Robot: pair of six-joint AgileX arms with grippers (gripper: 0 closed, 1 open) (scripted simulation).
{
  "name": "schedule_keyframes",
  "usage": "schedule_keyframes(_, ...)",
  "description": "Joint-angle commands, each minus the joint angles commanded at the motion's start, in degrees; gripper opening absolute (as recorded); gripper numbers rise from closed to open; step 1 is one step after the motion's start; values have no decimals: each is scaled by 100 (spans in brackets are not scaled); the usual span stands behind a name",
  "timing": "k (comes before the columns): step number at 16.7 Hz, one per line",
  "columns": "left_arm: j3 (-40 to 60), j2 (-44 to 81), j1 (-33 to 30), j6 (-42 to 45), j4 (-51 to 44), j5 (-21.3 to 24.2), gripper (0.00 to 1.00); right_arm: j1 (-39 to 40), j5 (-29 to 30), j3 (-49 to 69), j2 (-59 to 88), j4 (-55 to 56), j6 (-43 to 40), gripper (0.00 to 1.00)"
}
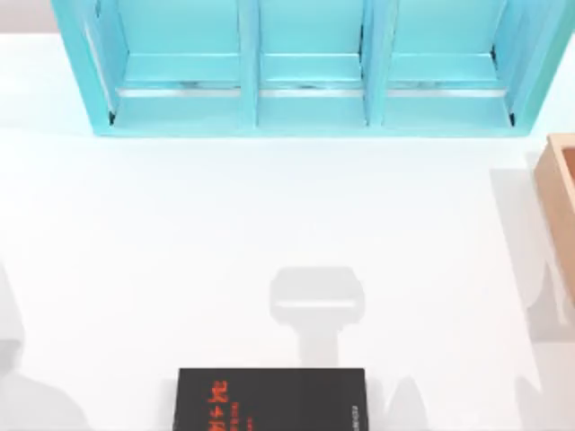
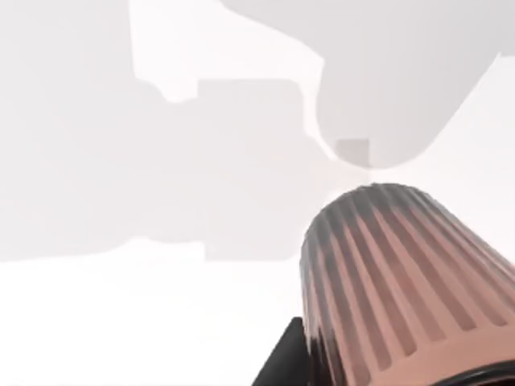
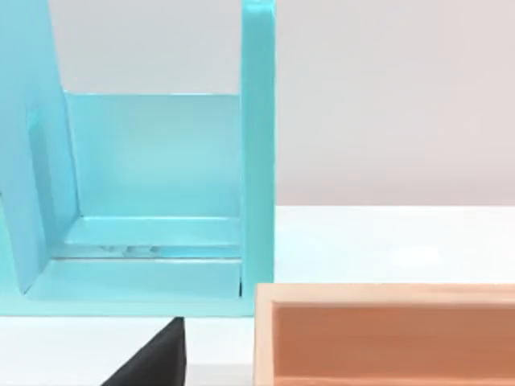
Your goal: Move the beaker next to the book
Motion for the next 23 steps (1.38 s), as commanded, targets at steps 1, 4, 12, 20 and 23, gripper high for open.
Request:
schedule_keyframes(1, 0, 0, 0, 0, 0, 0, 0, 0, 0, 0, 0, 0, 0, 100)
schedule_keyframes(4, -18, 28, 7, 11, 18, 2, 0, 0, 0, 0, 0, 0, 0, 100)
schedule_keyframes(12, -131, -215, -2054, -2047, -754, 69, 0, 0, 0, 0, 0, 0, 0, 100)
schedule_keyframes(20, -795, -1289, -6263, -7611, -1976, 69, 0, 0, 0, 0, 0, 0, 0, 100)
schedule_keyframes(23, -1227, -1755, -7346, -9902, -2285, 50, 0, 0, 0, 0, 0, 0, 0, 100)
